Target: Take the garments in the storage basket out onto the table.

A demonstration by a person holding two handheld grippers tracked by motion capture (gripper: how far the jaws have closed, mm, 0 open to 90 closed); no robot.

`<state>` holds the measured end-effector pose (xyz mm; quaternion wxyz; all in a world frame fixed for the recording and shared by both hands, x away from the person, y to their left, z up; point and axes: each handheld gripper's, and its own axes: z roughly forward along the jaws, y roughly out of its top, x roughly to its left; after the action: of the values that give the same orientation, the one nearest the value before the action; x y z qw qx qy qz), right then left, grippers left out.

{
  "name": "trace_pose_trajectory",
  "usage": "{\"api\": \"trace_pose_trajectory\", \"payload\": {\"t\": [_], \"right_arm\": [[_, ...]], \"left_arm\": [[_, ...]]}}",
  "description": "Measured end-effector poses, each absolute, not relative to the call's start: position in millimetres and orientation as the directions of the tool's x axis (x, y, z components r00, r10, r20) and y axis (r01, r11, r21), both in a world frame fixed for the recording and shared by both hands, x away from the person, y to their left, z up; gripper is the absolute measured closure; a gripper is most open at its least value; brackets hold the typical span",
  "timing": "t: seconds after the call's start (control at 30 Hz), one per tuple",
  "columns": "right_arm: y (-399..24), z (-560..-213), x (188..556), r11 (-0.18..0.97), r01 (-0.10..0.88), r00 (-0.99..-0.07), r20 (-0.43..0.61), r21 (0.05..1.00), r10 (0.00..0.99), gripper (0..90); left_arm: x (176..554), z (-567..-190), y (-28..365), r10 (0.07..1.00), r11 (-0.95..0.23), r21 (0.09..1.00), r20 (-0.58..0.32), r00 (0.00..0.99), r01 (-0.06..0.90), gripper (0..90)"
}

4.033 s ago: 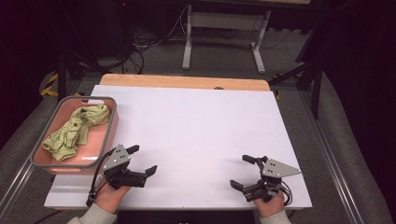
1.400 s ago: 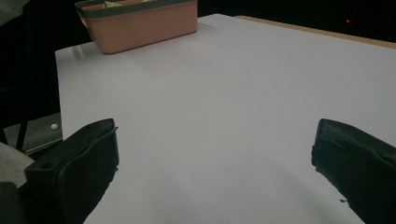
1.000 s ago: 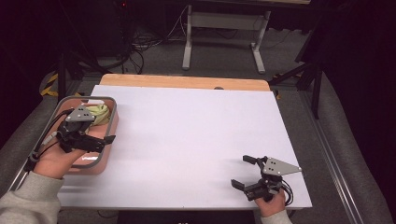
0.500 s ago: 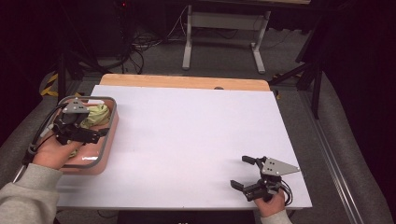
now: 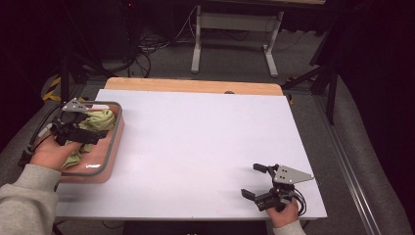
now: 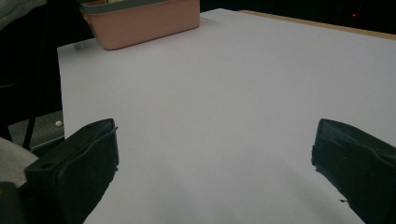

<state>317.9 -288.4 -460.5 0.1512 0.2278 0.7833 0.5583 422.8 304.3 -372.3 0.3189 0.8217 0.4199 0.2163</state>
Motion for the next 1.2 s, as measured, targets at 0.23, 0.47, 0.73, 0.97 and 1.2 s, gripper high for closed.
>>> {"api": "trace_pose_trajectory", "payload": {"t": [0.23, 0.47, 0.73, 0.97, 1.2], "right_arm": [[-288.3, -461.0, 318.4, 0.274, 0.191, -0.852, 0.021, 0.943, 0.523, 1.1], [-288.0, -461.5, 318.8, 0.276, 0.196, -0.854, 0.025, 0.941, 0.519, 1.1], [-287.3, -461.9, 319.1, 0.279, 0.196, -0.856, 0.026, 0.94, 0.516, 1.1], [-287.4, -461.9, 318.8, 0.276, 0.197, -0.858, 0.03, 0.941, 0.513, 1.1], [-287.2, -462.3, 319.1, 0.276, 0.198, -0.859, 0.031, 0.94, 0.512, 1.1]], "left_arm": [[434.3, -371.9, 309.2, 0.837, -0.45, 0.682, 0.097, 0.538, 0.577, 6.3], [443.2, -375.7, 315.0, 0.845, -0.439, 0.649, 0.066, 0.53, 0.621, 4.1], [452.0, -381.0, 318.8, 0.874, -0.409, 0.617, 0.053, 0.483, 0.673, 1.4], [462.4, -387.1, 323.0, 0.874, -0.438, 0.575, 0.092, 0.476, 0.691, 1.7], [475.9, -391.8, 324.5, 0.873, -0.471, 0.523, 0.157, 0.462, 0.71, 2.7]]}}
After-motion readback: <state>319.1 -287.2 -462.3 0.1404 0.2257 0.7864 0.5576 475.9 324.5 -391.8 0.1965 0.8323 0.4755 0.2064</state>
